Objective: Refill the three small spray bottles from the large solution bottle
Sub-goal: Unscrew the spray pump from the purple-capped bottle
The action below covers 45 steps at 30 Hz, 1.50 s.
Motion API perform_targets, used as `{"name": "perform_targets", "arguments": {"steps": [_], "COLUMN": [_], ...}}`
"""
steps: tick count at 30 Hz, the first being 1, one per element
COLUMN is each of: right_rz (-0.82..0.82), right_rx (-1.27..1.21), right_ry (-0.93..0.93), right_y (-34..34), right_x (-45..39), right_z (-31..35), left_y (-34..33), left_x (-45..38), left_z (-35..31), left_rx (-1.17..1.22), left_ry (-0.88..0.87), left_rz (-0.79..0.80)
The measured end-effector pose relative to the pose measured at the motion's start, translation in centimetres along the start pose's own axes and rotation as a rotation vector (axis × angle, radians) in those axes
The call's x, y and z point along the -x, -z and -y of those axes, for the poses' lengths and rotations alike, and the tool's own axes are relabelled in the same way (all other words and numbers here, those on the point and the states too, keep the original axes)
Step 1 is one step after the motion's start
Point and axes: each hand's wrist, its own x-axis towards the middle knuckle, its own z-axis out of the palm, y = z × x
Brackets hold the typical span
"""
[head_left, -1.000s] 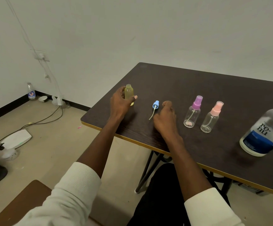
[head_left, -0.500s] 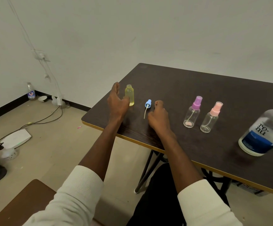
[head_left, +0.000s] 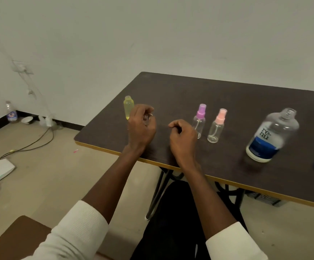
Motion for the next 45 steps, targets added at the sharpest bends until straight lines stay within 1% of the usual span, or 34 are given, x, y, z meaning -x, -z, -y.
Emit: {"name": "perform_targets", "arguments": {"steps": [3,6,7,9,12,14,18,22,24,26,28,32,38,45], "right_rz": [-0.168,-0.339,-0.374,-0.393,-0.342,-0.306,-0.225,-0.074,0.013,0.117,0.194,0.214,0.252,0.344], "right_rx": [-0.052,-0.055,-0.052,-0.03,-0.023,-0.033,-0.011,0.031,0.025,-0.003,-0.042,-0.086,-0.098,-0.111], "right_ry": [0.073,0.093,0.088,0.087,0.06,0.026,-0.006,-0.089,-0.122,-0.155,-0.174,-0.176,-0.215,-0.225], "right_y": [2.5,5.0,6.0,7.4,8.6,8.9,9.1,9.1,9.0,8.9,8.9,8.9,8.7,8.8], "right_x": [0.2,0.1,0.1,0.0,0.1,0.3,0.5,0.5,0.3,0.1,0.0,0.0,0.2,0.2], "right_z": [-0.7,-1.7,-2.0,-2.5,-3.1,-3.1,-2.7,-3.2,-3.5,-3.9,-4.0,-4.3,-4.5,-4.2], "left_y": [-2.1,-4.2,-4.9,-6.0,-7.2,-7.6,-7.2,-6.7,-6.5,-6.4,-6.3,-6.1,-5.9,-5.6], "left_x": [1.0,1.5,1.5,1.7,2.1,2.2,2.4,2.8,2.8,2.7,2.8,2.7,2.4,2.1], "left_z": [-2.7,-5.2,-5.8,-6.5,-6.9,-7.1,-7.0,-7.1,-7.3,-7.6,-7.7,-7.5,-7.4,-7.8], "left_rx": [0.166,0.37,0.431,0.493,0.466,0.431,0.452,0.517,0.547,0.591,0.622,0.657,0.782,0.923], "left_ry": [0.171,0.27,0.294,0.311,0.309,0.33,0.321,0.366,0.357,0.349,0.347,0.326,0.397,0.507], "left_rz": [0.077,0.191,0.24,0.355,0.494,0.522,0.501,0.424,0.38,0.368,0.393,0.473,0.411,0.447]}}
